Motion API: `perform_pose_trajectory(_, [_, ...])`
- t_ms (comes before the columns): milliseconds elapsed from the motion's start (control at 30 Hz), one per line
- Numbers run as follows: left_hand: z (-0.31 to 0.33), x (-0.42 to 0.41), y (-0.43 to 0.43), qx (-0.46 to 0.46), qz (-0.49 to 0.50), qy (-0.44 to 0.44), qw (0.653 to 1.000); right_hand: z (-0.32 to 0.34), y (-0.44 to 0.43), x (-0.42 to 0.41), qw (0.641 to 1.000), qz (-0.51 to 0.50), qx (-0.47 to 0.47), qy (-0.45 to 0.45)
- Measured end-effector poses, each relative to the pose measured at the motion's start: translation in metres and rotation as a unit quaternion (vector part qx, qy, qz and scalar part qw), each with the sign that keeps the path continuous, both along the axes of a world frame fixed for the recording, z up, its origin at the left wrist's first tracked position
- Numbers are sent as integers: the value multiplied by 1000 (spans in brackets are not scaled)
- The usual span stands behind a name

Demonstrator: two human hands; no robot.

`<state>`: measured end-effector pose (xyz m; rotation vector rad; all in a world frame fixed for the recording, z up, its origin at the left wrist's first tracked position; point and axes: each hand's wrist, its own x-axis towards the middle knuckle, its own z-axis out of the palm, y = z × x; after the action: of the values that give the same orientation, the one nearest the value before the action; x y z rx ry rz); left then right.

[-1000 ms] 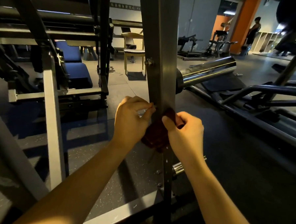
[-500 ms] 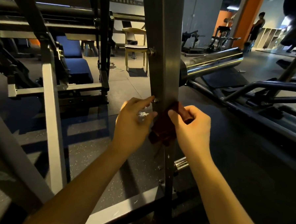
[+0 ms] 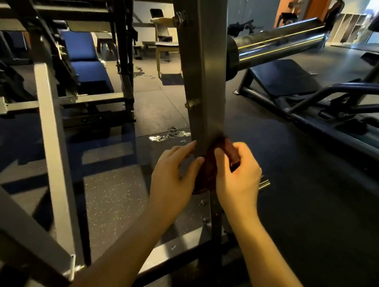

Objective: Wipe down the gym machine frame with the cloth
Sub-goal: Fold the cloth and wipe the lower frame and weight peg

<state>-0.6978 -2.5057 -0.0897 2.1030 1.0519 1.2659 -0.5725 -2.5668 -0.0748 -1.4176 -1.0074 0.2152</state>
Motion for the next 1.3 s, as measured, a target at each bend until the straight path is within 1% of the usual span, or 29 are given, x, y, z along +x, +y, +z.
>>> perform_pose_trajectory(67, [-3, 3, -2, 7, 9, -5, 1000, -41, -1, -1, 998, -18, -48, 44])
perform_pose_trajectory(133, [-12, 7, -2, -3, 9, 4, 1000, -85, -8, 2, 983, -21, -135, 122])
perform_pose_trajectory(167, [-17, 8, -4, -13, 7, 8, 1000, -98, -11, 3, 974, -29, -177, 141])
perform_pose_trajectory(200, [-22, 8, -4, -23, 7, 9, 1000, -103, -12, 6, 970, -38, -197, 137])
perform_pose_trajectory(233, [-26, 8, -4, -30, 8, 6, 999, -101, -11, 8, 973, -45, -192, 122])
perform_pose_trajectory(267, [-28, 8, -3, -35, 11, -2, 999, -93, -9, 10, 980, -47, -166, 103])
perform_pose_trajectory(367, [-31, 11, -1, -52, 8, -46, 998, -51, -2, 10, 999, -17, -36, 24])
perform_pose_trajectory(433, [-33, 13, 0, -65, 1, -82, 995, -40, 2, 6, 1000, -7, 15, 1])
perform_pose_trajectory(500, [-35, 16, 0, -65, 10, -87, 994, -56, 2, 4, 999, -11, 3, 37])
perform_pose_trajectory(567, [-36, 18, 3, -53, 24, -73, 996, -88, -1, 4, 994, -29, -55, 88])
perform_pose_trajectory(633, [-37, 18, 4, -48, 25, -68, 996, -102, -5, 4, 987, -56, -104, 107])
perform_pose_trajectory(667, [-36, 17, 3, -47, 20, -69, 996, -97, -4, 5, 988, -62, -104, 98])
perform_pose_trajectory(700, [-36, 17, 3, -49, 15, -72, 996, -85, -3, 4, 991, -56, -85, 82])
perform_pose_trajectory(767, [-34, 16, 0, -59, -2, -98, 993, -54, -1, 2, 999, -22, -21, 38])
perform_pose_trajectory(833, [-32, 17, 0, -72, -13, -130, 989, -44, 3, 1, 1000, -8, 23, 12])
perform_pose_trajectory(900, [-31, 18, 1, -70, -6, -129, 989, -58, 3, -1, 999, -27, 19, 20])
perform_pose_trajectory(967, [-33, 17, 1, -69, -8, -112, 991, -79, 1, -1, 997, -57, -19, 58])
perform_pose_trajectory(1033, [-37, 14, 1, -67, -10, -89, 994, -79, 1, 1, 992, -79, -56, 77])
perform_pose_trajectory(1100, [-39, 12, 1, -75, -18, -82, 994, -55, 2, 4, 996, -67, -28, 48])
perform_pose_trajectory(1200, [-38, 14, -3, -95, -37, -122, 987, -16, -2, 6, 999, -5, 21, -27])
perform_pose_trajectory(1233, [-37, 15, -4, -98, -40, -131, 986, -13, -3, 7, 999, 6, 19, -40])
perform_pose_trajectory(1300, [-37, 15, -7, -93, -36, -120, 988, -23, -3, 8, 999, 5, 7, -31])
